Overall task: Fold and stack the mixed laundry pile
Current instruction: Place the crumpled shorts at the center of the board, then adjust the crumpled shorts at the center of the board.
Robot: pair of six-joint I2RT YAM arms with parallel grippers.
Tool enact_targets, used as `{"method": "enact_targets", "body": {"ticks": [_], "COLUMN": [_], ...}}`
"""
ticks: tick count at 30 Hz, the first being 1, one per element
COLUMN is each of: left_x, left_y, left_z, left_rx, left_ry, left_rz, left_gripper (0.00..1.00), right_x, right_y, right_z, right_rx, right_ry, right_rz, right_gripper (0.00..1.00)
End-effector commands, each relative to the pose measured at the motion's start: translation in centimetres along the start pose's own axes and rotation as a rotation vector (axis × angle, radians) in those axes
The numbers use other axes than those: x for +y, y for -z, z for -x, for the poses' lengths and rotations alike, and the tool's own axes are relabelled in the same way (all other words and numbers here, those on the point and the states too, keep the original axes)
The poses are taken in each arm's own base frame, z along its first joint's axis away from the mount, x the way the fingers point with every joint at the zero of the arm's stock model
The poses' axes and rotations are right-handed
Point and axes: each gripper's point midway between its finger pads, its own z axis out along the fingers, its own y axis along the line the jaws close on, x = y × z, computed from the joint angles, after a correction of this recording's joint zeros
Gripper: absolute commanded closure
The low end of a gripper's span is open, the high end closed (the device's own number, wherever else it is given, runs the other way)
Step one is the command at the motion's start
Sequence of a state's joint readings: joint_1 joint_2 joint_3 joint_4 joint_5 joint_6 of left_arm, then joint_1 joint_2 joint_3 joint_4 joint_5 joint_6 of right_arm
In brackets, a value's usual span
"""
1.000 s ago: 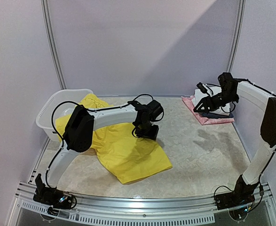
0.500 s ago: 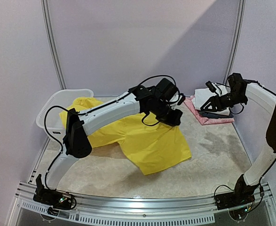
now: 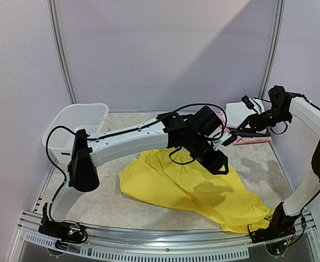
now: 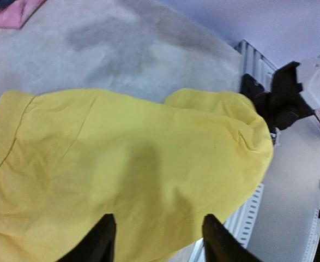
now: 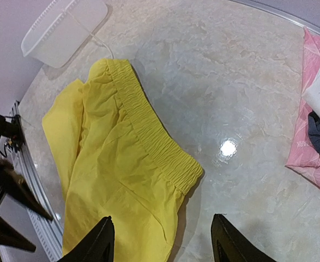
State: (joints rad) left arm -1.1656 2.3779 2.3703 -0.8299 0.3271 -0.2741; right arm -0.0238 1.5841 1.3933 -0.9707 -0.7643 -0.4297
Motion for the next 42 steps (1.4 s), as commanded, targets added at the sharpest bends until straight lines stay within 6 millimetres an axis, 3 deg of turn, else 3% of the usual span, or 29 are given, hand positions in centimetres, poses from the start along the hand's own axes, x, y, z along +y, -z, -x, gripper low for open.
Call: {"method": "enact_targets", "body": {"ticks": [1,3,6,9,11,14,16,20,23,26,29,33,36,39,42], "left_x": [2.1,4.6,10.0,14.0,16.3,19.4,21.9,26.3,28.8,29.8,29.1,26.7,24.9,23.2,21.7], "left_y": [6.1,7.8,9.3,11.0,11.8,12.9,13.5,15.1,15.4,15.2,14.3,12.9,11.6,10.4,10.3], "left_z": [1.0,-1.0,-6.8,-11.6,-13.7,-14.1,-13.7,-12.3,-10.8,-9.4,-8.4,-8.1,-8.6,-9.5,-10.0], "left_rx": [-0.109,-0.122,-0.058,-0.038,-0.035,-0.101,-0.142,-0.213,-0.24,-0.245,-0.253,-0.225,-0.192,-0.149,-0.13], "left_ry": [-0.033,0.007,0.158,0.293,0.347,0.456,0.53,0.55,0.563,0.576,0.603,0.581,0.56,0.549,0.494], "left_rz": [0.195,0.329,0.525,0.672,0.737,0.719,0.683,0.66,0.628,0.615,0.562,0.557,0.563,0.56,0.624], "left_gripper": [0.35,0.3,0.29,0.26,0.24,0.17,0.01,0.0,0.01,0.01,0.0,0.0,0.01,0.01,0.0], "right_x": [0.5,-0.2,-2.9,-4.0,-4.3,-4.4,-3.8,-3.1,-4.3,-5.0,-4.9,-4.1,-2.9,-2.1,-4.3], "right_y": [0.5,0.2,-0.9,-2.8,-4.2,-7.1,-8.7,-10.6,-11.9,-13.3,-14.3,-15.0,-14.7,-14.6,-14.5], "right_z": [-2.9,-5.0,-7.3,-7.2,-6.2,-5.1,-4.6,-2.6,-2.9,-4.2,-5.7,-7.5,-8.0,-7.8,-6.7], "right_rx": [0.105,0.178,0.282,0.3,0.277,0.283,0.301,0.328,0.378,0.425,0.478,0.538,0.554,0.532,0.436], "right_ry": [0.116,0.202,0.295,0.213,0.149,0.097,0.107,0.156,0.066,-0.009,-0.084,-0.174,-0.222,-0.243,-0.301], "right_rz": [-0.019,-0.039,-0.105,-0.049,-0.014,0.012,0.024,-0.019,-0.039,-0.027,0.026,0.088,0.146,0.188,0.142], "right_gripper": [0.39,0.38,0.37,0.36,0.35,0.35,0.34,0.33,0.33,0.32,0.3,0.28,0.32,0.6,0.94]}}
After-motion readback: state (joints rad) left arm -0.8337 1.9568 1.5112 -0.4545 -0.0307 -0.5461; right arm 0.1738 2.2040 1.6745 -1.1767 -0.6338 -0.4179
